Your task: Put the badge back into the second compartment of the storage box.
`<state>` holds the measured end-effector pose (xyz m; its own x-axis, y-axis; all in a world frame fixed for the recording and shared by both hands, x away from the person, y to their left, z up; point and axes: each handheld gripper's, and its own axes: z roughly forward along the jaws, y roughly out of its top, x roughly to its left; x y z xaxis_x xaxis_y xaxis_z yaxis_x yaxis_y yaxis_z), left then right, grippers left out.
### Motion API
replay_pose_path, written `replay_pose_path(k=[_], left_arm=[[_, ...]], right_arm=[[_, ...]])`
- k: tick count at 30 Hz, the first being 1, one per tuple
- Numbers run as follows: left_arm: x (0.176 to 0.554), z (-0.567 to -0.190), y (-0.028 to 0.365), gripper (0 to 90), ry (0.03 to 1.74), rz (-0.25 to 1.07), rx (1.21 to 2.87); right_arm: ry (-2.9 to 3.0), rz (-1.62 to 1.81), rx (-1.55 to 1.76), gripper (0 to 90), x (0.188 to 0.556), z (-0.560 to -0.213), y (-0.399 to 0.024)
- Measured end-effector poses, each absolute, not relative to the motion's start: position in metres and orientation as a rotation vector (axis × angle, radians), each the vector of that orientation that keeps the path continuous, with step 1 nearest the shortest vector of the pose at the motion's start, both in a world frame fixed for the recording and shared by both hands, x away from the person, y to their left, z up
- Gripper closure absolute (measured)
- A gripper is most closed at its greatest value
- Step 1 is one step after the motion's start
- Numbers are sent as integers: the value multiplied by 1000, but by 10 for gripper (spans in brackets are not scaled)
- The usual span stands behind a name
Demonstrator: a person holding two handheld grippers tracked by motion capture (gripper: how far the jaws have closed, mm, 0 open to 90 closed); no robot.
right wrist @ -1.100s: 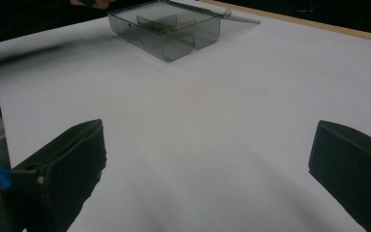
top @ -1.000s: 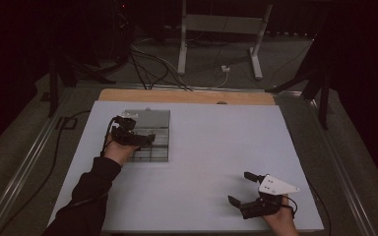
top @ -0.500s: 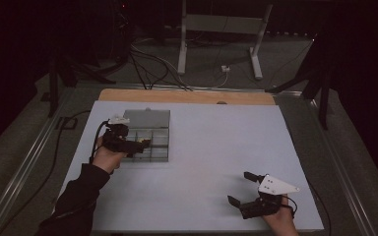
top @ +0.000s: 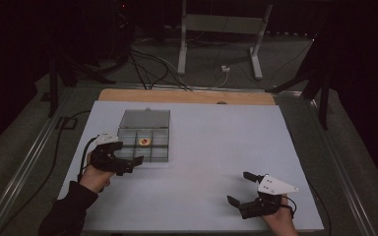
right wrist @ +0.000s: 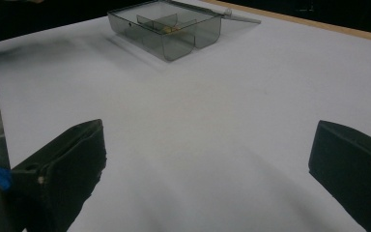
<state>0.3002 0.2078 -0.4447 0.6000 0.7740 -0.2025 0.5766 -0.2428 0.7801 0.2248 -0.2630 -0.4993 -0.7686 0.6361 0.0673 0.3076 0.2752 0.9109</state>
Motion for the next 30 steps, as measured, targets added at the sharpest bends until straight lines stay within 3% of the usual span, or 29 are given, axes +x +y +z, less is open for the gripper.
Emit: replay_pose_path(k=[21, 30], left_arm=[[249, -490, 220, 4, 1011, 265, 1970], [239, -504, 227, 5, 942, 341, 1967]], right_arm=[[2251, 1481, 865, 0, 225, -501, -262], [2264, 1470, 865, 0, 225, -502, -262]])
